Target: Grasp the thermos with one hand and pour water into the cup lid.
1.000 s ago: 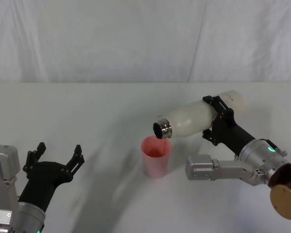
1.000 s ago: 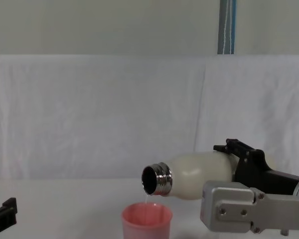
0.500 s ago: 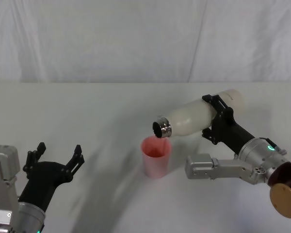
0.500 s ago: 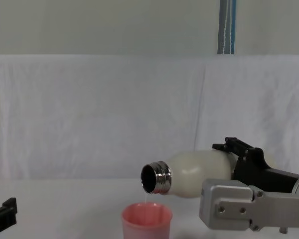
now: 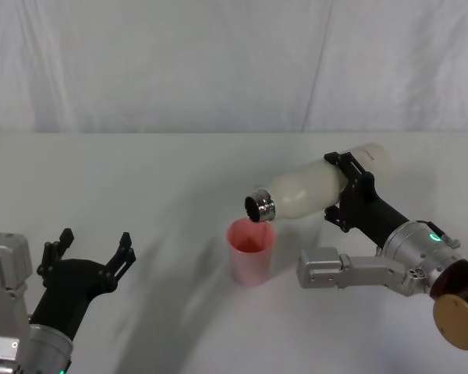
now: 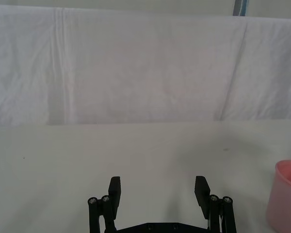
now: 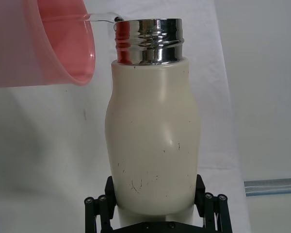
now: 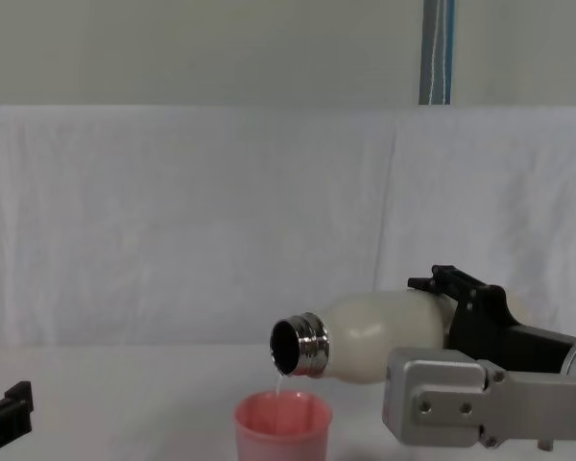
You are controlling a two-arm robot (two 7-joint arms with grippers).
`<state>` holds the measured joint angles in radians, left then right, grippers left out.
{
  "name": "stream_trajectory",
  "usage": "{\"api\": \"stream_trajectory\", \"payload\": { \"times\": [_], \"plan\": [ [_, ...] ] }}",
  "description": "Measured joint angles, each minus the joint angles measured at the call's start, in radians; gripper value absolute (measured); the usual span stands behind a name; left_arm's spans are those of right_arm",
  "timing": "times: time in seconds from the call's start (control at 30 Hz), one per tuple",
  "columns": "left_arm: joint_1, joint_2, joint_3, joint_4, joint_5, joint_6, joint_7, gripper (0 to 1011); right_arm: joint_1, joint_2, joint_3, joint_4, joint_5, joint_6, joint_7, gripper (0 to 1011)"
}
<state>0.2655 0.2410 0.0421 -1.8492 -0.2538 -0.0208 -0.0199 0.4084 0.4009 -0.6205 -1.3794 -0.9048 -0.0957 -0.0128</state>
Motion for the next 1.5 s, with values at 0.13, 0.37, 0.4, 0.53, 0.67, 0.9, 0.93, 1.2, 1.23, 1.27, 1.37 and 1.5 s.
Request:
{"api": "stream_trajectory", "payload": {
  "times": [0.13, 0.37, 0.4, 0.53, 0.67, 0.9, 0.93, 1.2, 1.23, 1.27, 1.37, 1.5],
  "plan": [
    [0.000, 0.000, 0.000, 0.000, 0.000, 0.000, 0.000, 1001, -0.001, 0.000, 0.000, 0.000, 0.000, 0.001, 0.000, 951],
    [0.000, 0.000, 0.000, 0.000, 0.000, 0.000, 0.000, 1001, -0.006, 0.000, 0.002, -0.002, 0.009, 0.001, 0.002, 951],
    [0.000, 0.000, 0.000, 0.000, 0.000, 0.000, 0.000, 1001, -0.008, -0.001, 0.003, -0.002, 0.012, 0.000, 0.002, 951],
    [0.000, 0.000, 0.000, 0.000, 0.000, 0.000, 0.000, 1001, -0.013, -0.003, 0.010, -0.005, 0.032, -0.004, 0.010, 951],
    [0.000, 0.000, 0.000, 0.000, 0.000, 0.000, 0.000, 1001, -0.023, -0.007, 0.027, -0.013, 0.069, -0.014, 0.027, 951],
    [0.000, 0.000, 0.000, 0.000, 0.000, 0.000, 0.000, 1001, -0.054, -0.027, 0.091, -0.048, 0.231, -0.045, 0.091, 951],
    [0.000, 0.000, 0.000, 0.000, 0.000, 0.000, 0.000, 1001, -0.062, -0.032, 0.109, -0.056, 0.274, -0.051, 0.110, 951],
    [0.000, 0.000, 0.000, 0.000, 0.000, 0.000, 0.000, 1001, -0.097, -0.060, 0.194, -0.088, 0.480, -0.061, 0.200, 951],
    [0.000, 0.000, 0.000, 0.000, 0.000, 0.000, 0.000, 1001, -0.100, -0.063, 0.203, -0.090, 0.500, -0.060, 0.209, 951],
    [0.000, 0.000, 0.000, 0.000, 0.000, 0.000, 0.000, 1001, -0.106, -0.068, 0.216, -0.094, 0.536, -0.058, 0.224, 951],
    [0.000, 0.000, 0.000, 0.000, 0.000, 0.000, 0.000, 1001, -0.119, -0.080, 0.248, -0.104, 0.616, -0.050, 0.255, 951],
    [0.000, 0.000, 0.000, 0.000, 0.000, 0.000, 0.000, 1001, -0.137, -0.095, 0.286, -0.117, 0.708, -0.032, 0.284, 951]
  ]
}}
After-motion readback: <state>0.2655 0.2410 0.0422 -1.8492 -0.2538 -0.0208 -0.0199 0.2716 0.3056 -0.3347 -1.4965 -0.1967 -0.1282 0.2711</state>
